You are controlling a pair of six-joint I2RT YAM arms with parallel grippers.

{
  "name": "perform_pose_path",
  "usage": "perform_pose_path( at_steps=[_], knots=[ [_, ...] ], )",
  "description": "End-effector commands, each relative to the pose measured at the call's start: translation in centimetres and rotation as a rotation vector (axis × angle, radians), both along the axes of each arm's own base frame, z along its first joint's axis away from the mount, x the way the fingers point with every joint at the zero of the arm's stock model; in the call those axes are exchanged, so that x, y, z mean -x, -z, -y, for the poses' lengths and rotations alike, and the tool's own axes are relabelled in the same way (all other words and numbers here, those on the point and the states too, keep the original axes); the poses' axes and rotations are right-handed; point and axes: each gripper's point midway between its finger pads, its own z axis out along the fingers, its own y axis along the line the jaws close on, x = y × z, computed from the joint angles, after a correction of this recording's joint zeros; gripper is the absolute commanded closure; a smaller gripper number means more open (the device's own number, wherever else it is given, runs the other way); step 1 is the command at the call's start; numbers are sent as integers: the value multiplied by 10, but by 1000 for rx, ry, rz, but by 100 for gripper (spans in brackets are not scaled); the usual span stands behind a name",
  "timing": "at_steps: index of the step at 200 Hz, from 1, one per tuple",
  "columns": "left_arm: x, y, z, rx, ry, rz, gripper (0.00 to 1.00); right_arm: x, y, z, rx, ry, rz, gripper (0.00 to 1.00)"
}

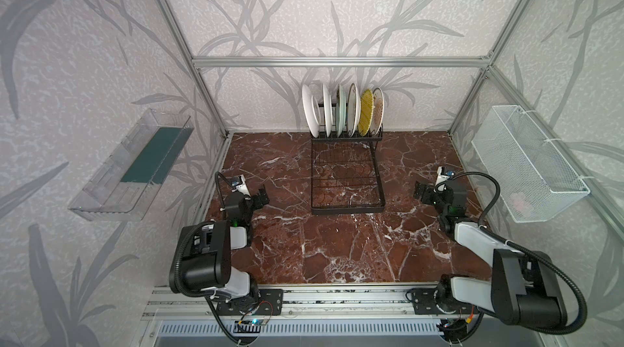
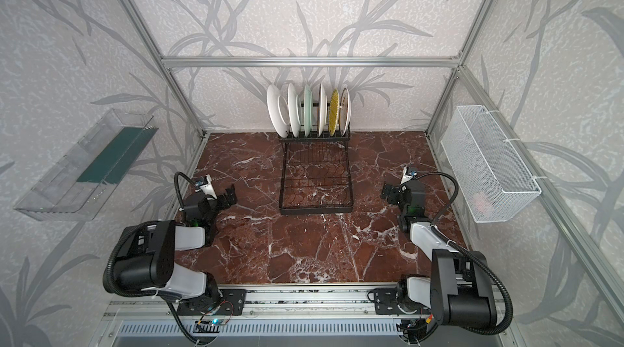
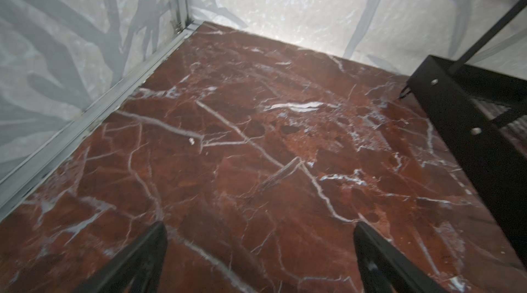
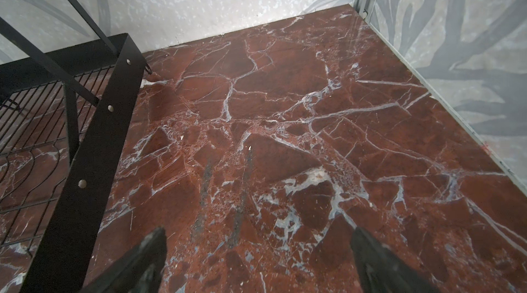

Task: Load plates into a dish rack
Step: Reset both arms

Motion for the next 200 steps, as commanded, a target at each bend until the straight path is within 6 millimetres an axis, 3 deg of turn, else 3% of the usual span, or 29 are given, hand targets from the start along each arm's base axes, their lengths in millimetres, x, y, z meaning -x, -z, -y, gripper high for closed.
perform_pose_path(
  at_steps=[1, 51, 65, 79, 99, 200],
  knots=[
    [-7, -25, 11, -22, 78, 113, 1, -5, -12, 2, 25, -2, 64, 1],
    [-4, -23, 10, -45, 54, 120, 1, -3, -13, 5, 61, 2, 76, 1],
    [-6, -10, 21, -62, 125, 67, 1, -3, -14, 5, 68, -1, 78, 1],
    [-16, -11, 27, -72, 157, 93, 1, -3, -15, 5, 76, -5, 81, 1],
    [-17, -5, 19, -61, 112, 13, 1, -2, -17, 6, 91, -7, 87, 1],
    [-17, -6, 13, -74, 63, 44, 1, -2, -11, 4, 109, -22, 108, 1]
  ],
)
